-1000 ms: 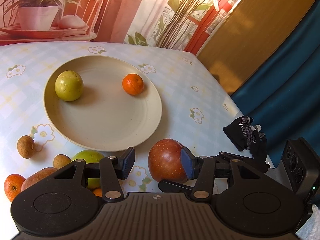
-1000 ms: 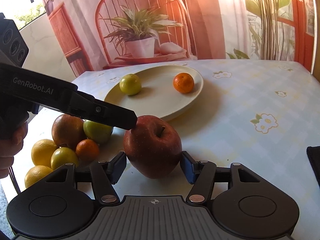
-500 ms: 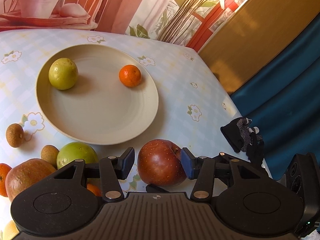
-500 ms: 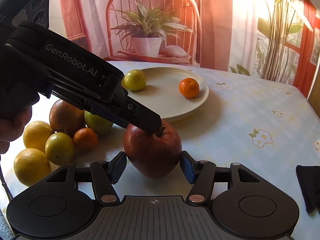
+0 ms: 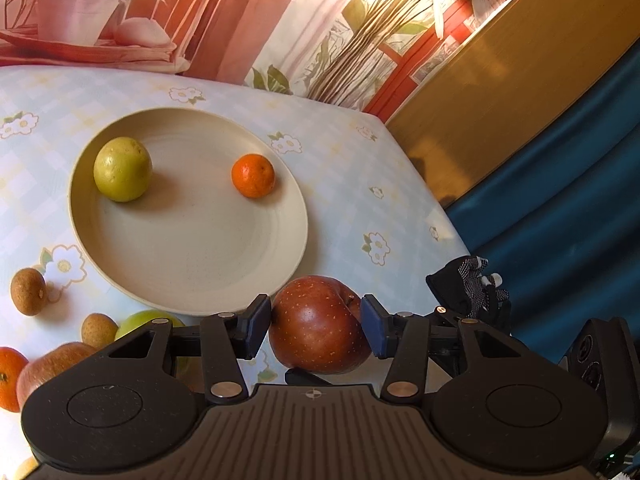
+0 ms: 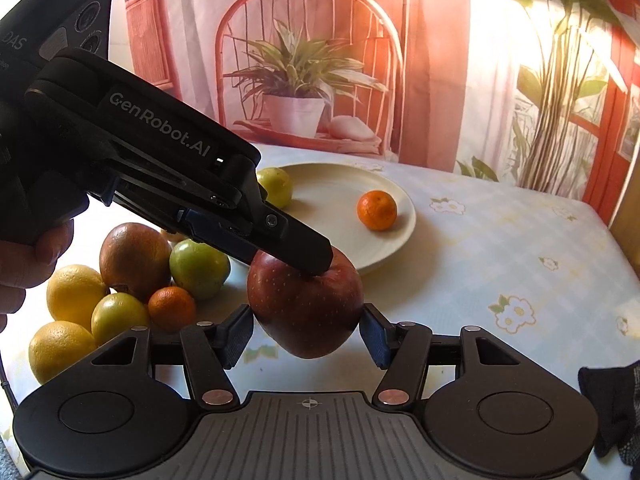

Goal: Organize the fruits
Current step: 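Lower the red apple onto the cream plate and open both grippers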

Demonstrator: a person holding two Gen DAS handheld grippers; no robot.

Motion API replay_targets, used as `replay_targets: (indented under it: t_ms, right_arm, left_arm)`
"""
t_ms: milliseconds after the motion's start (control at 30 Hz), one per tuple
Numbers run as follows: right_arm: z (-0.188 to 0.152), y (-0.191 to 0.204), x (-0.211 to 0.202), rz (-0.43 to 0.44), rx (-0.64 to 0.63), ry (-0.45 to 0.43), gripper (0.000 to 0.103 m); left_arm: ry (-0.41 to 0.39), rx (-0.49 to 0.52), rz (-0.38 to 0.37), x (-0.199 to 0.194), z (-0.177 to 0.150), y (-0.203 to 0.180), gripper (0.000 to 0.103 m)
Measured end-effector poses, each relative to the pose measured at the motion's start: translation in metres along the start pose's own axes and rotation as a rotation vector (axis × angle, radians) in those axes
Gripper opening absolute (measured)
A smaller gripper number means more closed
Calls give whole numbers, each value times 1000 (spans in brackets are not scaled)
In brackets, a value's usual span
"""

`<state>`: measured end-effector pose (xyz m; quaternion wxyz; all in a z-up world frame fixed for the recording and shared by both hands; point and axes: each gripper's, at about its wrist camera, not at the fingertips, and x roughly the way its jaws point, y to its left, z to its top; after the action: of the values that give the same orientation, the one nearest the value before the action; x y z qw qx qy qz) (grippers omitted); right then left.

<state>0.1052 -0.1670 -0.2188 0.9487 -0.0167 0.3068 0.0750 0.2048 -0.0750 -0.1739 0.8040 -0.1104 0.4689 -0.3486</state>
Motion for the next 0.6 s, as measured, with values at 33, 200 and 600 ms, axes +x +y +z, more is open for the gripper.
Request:
replay_targets:
  t_ms: [33,200,600]
  right_arm:
    - [5,-1,1,1,-12,-3,55]
    - [32,-5,16,12,-75,-17,55]
    - [59,-26,76,15,-119,53,55]
  left_arm:
    - [-8,2,3,-2,3,0,52]
    - [-46,-2,24,-7,25,4,52]
    - [5,-48,73,34,64,27,51]
